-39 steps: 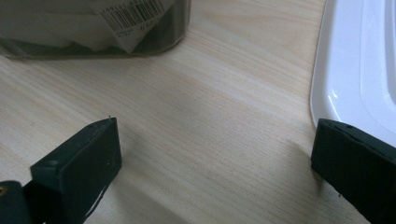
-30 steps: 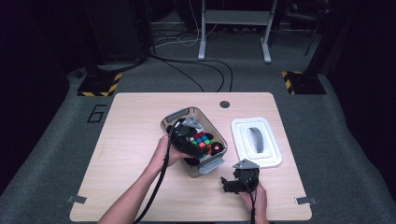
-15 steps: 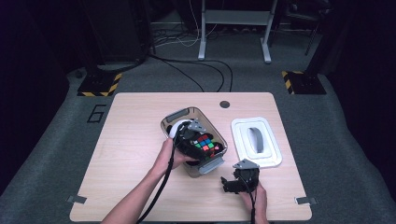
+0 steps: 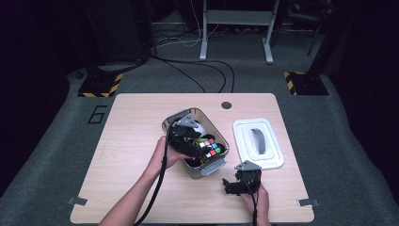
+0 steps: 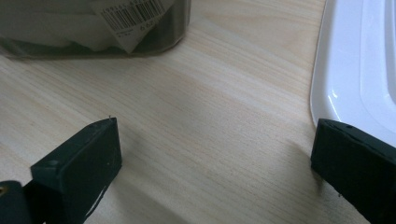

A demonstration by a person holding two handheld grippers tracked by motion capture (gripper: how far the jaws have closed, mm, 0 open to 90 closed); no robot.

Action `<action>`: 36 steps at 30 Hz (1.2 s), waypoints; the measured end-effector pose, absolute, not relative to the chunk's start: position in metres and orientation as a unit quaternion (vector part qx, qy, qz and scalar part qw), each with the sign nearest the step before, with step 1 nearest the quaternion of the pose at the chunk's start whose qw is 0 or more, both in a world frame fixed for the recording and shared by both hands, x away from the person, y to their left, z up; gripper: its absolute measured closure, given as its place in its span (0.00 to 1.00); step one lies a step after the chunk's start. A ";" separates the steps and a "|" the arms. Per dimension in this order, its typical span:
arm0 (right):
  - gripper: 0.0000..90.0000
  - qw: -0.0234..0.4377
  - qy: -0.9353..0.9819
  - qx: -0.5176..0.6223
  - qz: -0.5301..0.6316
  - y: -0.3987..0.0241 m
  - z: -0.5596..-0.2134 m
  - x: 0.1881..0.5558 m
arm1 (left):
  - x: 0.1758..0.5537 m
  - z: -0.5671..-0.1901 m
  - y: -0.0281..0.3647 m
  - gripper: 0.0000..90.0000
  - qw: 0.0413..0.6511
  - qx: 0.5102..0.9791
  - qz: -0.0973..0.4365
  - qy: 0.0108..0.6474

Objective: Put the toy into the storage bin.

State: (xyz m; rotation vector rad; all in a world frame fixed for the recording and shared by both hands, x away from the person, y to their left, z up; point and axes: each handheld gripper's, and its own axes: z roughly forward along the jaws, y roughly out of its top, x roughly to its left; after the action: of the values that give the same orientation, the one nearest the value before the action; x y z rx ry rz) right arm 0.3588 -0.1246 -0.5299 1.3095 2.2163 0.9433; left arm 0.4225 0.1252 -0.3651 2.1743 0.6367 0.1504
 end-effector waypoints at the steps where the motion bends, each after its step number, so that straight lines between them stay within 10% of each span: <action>1: 0.01 0.199 0.792 0.468 0.337 -0.125 -0.530 0.359 | 0.423 -0.366 0.125 0.31 0.420 0.868 0.059 0.257; 8: 0.01 0.197 0.794 0.467 0.337 -0.125 -0.530 0.359 | 0.425 -0.377 0.124 0.35 0.404 0.874 0.057 0.264; 14: 0.01 0.197 0.794 0.466 0.337 -0.125 -0.530 0.359 | 0.418 -0.368 0.139 0.17 0.417 0.863 0.061 0.279; 36: 0.01 0.197 0.794 0.465 0.337 -0.125 -0.530 0.359 | 0.381 -0.410 0.267 0.04 0.387 0.802 0.169 0.422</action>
State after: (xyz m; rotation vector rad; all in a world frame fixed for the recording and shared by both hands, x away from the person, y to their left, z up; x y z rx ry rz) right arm 0.3589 -0.1251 -0.5298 1.3024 2.2231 0.9445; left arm 0.3812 0.2665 -0.4098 2.0407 1.0750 0.4306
